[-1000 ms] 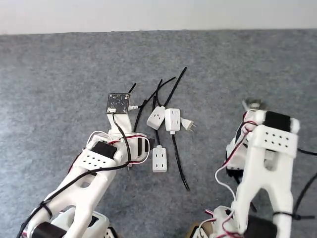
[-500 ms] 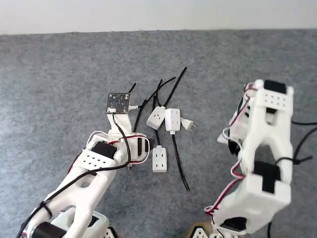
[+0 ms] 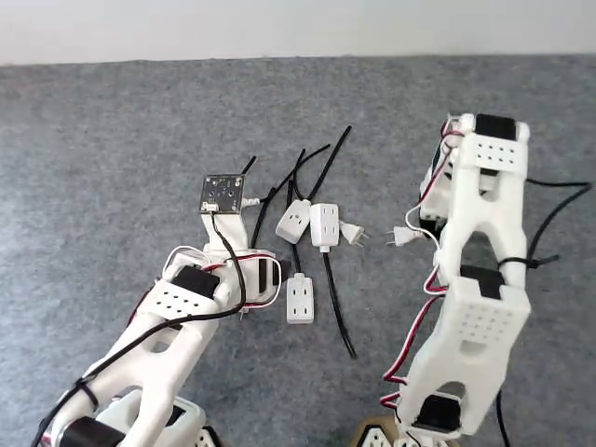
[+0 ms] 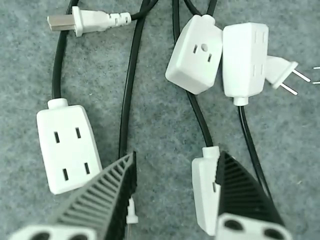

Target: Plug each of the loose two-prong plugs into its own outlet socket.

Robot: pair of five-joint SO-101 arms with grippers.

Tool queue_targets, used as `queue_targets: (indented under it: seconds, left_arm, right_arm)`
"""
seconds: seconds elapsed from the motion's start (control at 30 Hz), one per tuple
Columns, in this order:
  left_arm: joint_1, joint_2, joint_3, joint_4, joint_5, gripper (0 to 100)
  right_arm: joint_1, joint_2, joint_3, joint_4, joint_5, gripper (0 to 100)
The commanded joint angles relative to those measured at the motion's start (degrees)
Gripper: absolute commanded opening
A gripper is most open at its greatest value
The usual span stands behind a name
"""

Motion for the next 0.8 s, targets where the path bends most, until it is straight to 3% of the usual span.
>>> queue_targets:
  seconds: [0.0,0.1,0.2,0.3,0.43,0.63,0.77]
  left_arm:
    - [-0.2,-1.2,0.0,-1.2,-0.4,25]
    - [0.0,-1.2,0.2,-1.3,-0.4,25]
    - [0.2,-1.2,0.2,-1.3,-0.4,25]
    - [0.2,-1.2,0.2,-1.3,-0.4,25]
    - [0.2,-1.2,0.3,-1.3,-0.4,25]
    - [0.2,-1.2,0.3,-1.3,-0.4,25]
    - [0.2,-1.2,0.3,-1.3,-0.4,25]
  right_arm:
    - [1.2,2.9,-10.5,2.4,-0.7,0.9]
    - [4.2,5.8,-15.3,2.3,-0.4,1.4]
    - [6.6,7.4,-18.5,2.3,-0.4,8.0]
    - [7.3,8.2,-19.8,2.3,-0.4,16.8]
    - [6.9,8.0,-19.8,2.2,-1.7,18.7]
    - [6.8,8.5,-19.9,2.2,-18.3,18.7]
    - [6.8,8.6,-19.5,2.2,-41.4,18.7]
